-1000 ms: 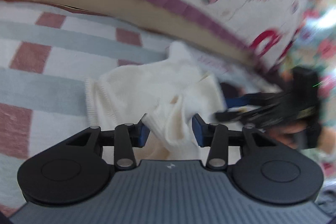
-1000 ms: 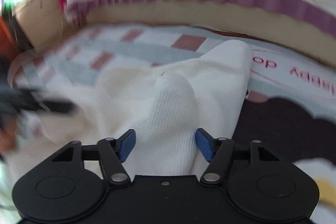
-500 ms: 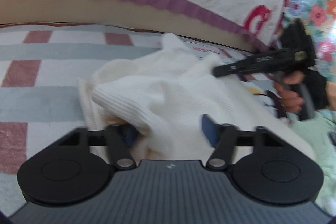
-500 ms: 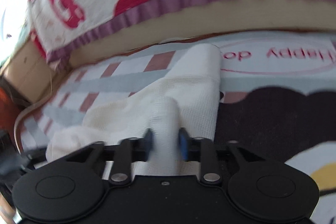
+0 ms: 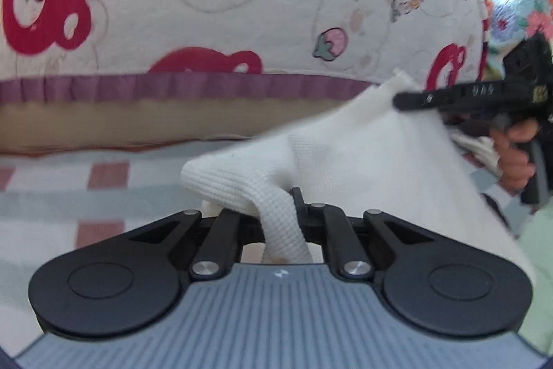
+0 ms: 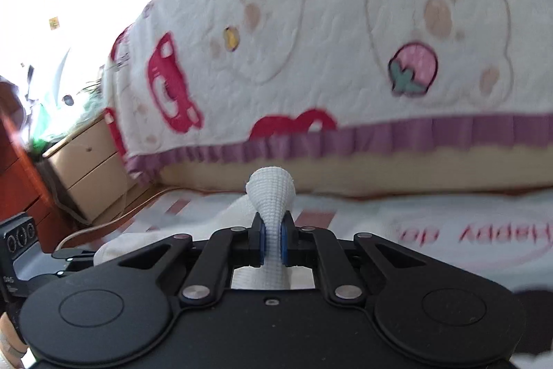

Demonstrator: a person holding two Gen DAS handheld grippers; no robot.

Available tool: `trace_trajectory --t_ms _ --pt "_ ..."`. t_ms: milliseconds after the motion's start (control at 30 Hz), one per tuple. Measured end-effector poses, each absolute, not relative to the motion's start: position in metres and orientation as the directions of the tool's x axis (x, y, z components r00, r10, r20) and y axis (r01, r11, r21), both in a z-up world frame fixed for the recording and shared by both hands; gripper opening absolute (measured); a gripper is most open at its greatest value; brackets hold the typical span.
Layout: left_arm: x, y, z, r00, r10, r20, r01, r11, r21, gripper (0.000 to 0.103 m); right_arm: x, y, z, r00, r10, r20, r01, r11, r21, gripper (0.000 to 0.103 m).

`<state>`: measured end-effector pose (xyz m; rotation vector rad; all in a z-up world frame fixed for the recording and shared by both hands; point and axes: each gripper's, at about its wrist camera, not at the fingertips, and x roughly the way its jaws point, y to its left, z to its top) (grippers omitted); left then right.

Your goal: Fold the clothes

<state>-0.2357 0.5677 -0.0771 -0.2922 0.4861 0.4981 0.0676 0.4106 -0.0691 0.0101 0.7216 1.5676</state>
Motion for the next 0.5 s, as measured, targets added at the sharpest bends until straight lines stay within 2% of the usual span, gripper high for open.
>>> trace_trajectory --t_ms 67,133,200,267,367,433,500 --pt "-0.218 0.592 -0.095 0.726 0.382 -0.572 -0.565 0.806 -0.178 0.019 0.074 0.411 -0.077 -0.149 0.889 -0.434 -0.88 0.081 0.469 0.011" --pt "-0.203 0.613 -0.129 0.644 0.386 -0.66 -0.637 0.748 -0.184 0.021 0.081 0.411 -0.085 -0.144 0.876 -0.46 -0.863 0.116 0.491 0.013" --pt "-0.194 0.617 -0.158 0.552 0.405 -0.729 -0.679 0.726 -0.11 0.022 0.088 0.411 -0.094 -0.141 0.862 -0.487 -0.845 0.151 0.512 0.024" --pt "-0.198 0.608 -0.164 0.542 0.435 -0.719 -0.694 0.714 -0.091 0.022 0.095 0.411 -0.102 -0.139 0.847 -0.513 -0.826 0.186 0.532 0.026" --pt "-0.215 0.595 -0.152 0.539 0.463 -0.704 -0.72 0.687 -0.099 0.022 0.105 0.411 -0.114 -0.137 0.824 -0.55 -0.795 0.239 0.557 0.051" --pt "-0.231 0.587 -0.141 0.555 0.462 -0.692 -0.728 0.671 -0.136 0.023 0.112 0.411 -0.122 -0.138 0.807 -0.575 -0.773 0.275 0.571 0.05" --pt "-0.255 0.579 -0.131 0.633 0.404 -0.66 -0.706 0.652 -0.279 0.031 0.112 0.387 -0.125 -0.199 0.813 -0.547 -0.733 0.247 0.634 0.051"
